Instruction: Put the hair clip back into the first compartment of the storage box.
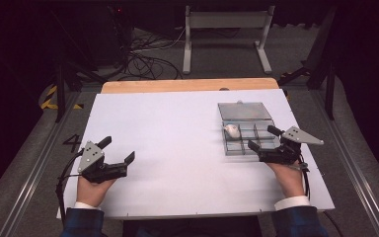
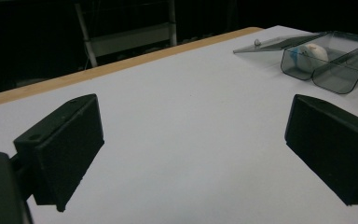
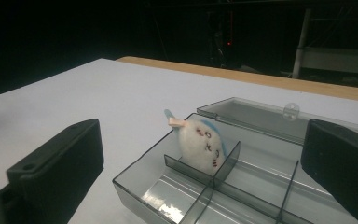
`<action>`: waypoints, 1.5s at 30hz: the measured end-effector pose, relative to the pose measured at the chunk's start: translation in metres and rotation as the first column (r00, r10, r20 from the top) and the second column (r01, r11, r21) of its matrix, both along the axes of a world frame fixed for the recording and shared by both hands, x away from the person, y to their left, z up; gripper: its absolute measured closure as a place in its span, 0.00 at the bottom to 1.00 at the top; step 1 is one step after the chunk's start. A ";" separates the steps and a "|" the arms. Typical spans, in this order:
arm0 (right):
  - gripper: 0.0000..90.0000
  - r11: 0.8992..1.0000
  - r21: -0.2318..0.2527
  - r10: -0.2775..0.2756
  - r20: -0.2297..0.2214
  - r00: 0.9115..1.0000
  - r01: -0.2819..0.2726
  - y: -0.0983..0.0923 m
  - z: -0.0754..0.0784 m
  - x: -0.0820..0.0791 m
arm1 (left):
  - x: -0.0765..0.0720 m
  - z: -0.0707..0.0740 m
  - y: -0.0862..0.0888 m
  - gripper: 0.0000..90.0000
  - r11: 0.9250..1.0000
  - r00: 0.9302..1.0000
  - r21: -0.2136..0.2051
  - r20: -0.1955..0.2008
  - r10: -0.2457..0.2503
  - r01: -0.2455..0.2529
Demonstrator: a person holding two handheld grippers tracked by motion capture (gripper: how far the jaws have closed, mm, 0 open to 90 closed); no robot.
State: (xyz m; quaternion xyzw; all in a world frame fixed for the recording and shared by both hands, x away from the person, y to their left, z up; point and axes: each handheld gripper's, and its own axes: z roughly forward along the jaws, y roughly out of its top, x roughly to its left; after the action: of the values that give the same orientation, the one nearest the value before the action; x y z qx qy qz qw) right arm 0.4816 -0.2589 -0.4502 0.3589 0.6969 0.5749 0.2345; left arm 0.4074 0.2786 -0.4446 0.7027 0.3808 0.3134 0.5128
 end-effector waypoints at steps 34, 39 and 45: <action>0.01 1.000 0.004 -0.013 -0.005 1.000 0.013 -0.031 -0.009 -0.015 | -0.002 -0.002 0.002 0.05 1.000 1.000 0.004 -0.004 0.006 -0.006; 0.01 1.000 -0.003 -0.021 -0.008 1.000 0.021 -0.032 -0.010 -0.015 | -0.002 -0.001 0.002 0.05 1.000 1.000 0.008 -0.001 0.008 -0.008; 0.01 1.000 0.000 -0.031 -0.022 0.999 0.031 -0.035 -0.011 -0.013 | -0.003 -0.002 0.004 0.05 1.000 1.000 0.009 0.000 0.010 -0.010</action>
State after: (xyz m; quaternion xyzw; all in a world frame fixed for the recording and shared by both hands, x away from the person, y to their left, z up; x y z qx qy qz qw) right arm 0.4688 -0.2938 -0.4615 0.3761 0.6936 0.5674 0.2356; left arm 0.4049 0.2823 -0.4464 0.7030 0.3830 0.3178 0.5081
